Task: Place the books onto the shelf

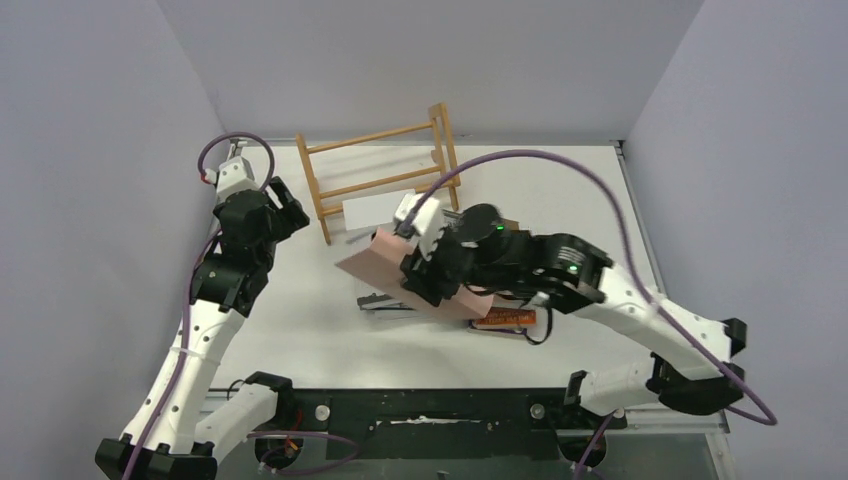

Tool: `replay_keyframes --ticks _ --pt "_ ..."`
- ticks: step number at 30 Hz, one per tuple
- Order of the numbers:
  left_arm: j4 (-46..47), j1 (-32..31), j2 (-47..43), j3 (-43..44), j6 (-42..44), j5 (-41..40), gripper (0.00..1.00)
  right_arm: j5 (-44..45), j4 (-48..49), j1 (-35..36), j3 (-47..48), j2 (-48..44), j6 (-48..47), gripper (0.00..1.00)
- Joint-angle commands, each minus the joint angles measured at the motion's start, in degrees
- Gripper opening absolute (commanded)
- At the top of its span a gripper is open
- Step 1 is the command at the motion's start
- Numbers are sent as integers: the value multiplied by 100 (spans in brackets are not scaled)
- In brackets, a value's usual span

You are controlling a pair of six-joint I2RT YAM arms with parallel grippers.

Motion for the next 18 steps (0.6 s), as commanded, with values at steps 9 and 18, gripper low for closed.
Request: replay_keyframes --ticks 9,18 --pt "566 48 -222 256 16 -528 71 2038 4766 -1181 -517 13 -876 0" --pt "890 394 150 328 106 -531 71 2445 5739 -1755 2536 3354 -713 0"
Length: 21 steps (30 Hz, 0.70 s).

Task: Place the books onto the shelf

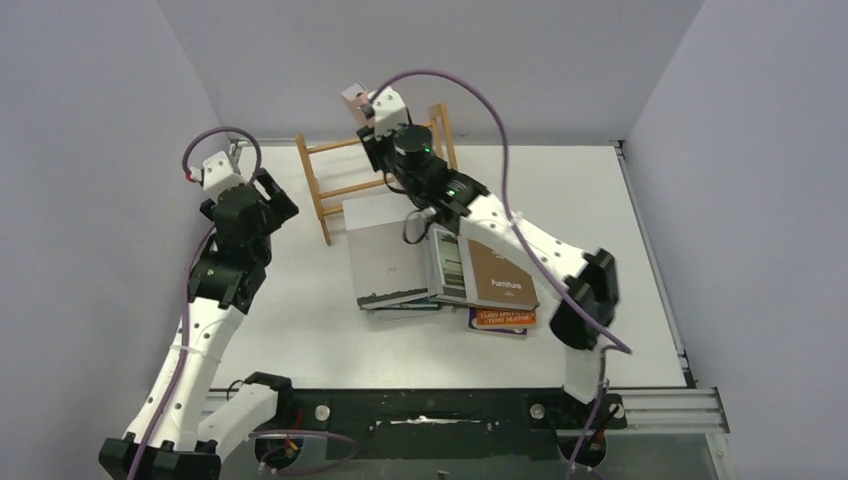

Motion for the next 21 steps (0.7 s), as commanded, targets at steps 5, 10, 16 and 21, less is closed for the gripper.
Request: replay_keyframes --ticks 5,10,16,21 --pt "563 1016 325 293 -23 827 71 626 1100 -91 2758 1949 453 0" --pt "809 1477 296 135 -89 1282 71 530 1490 -217 2911 2312 1135 0" --pt "910 1509 327 32 -98 1357 71 240 1899 -213 2869 2555 1718 0" --pt "940 1511 249 -123 -107 1350 71 66 2055 -137 2866 2760 1973 0"
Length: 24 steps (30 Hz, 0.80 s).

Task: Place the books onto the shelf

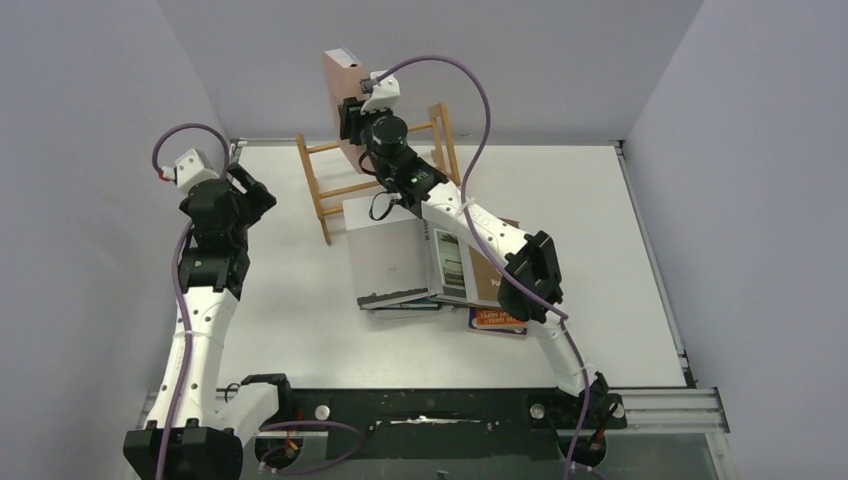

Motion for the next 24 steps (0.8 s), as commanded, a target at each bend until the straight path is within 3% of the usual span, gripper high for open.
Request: replay_keyframes --ticks 1,14,24 --pt "397 44 -155 -94 -24 135 71 -264 783 101 216 146 438 0" --pt "82 80 -726 -298 156 -379 71 -501 1156 320 -63 502 587 0" --pt "-318 92 -1065 -231 223 -481 71 -138 1362 514 -179 803 634 0"
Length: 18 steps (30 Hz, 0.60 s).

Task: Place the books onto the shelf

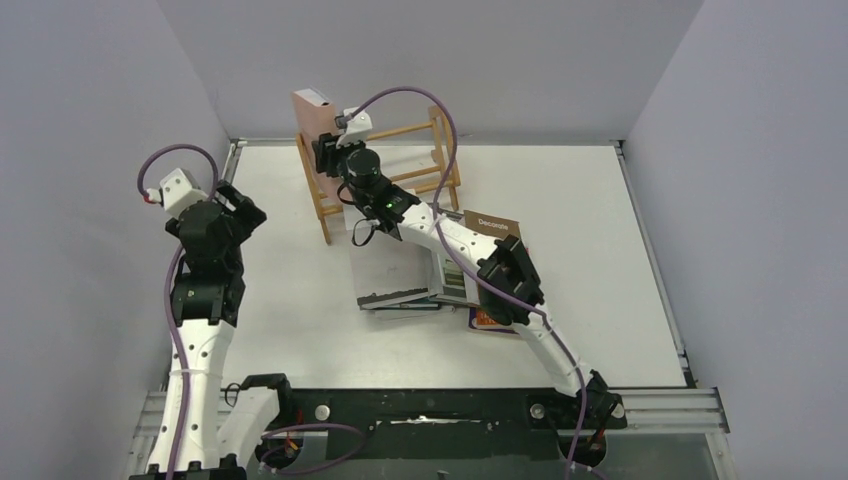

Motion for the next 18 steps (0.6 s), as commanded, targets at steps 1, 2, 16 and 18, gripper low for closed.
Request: replay_keyframes --ticks 1,2,16,18 --pt "-49 35 -207 167 110 -98 71 291 679 108 18 119 102 0" --pt "-67 35 -228 156 112 -96 71 387 704 139 18 154 82 0" --pt "-215 35 -467 23 147 -116 71 706 881 295 81 479 159 15" --pt "-200 35 -474 -2 140 -114 71 684 1012 304 -34 428 162 31"
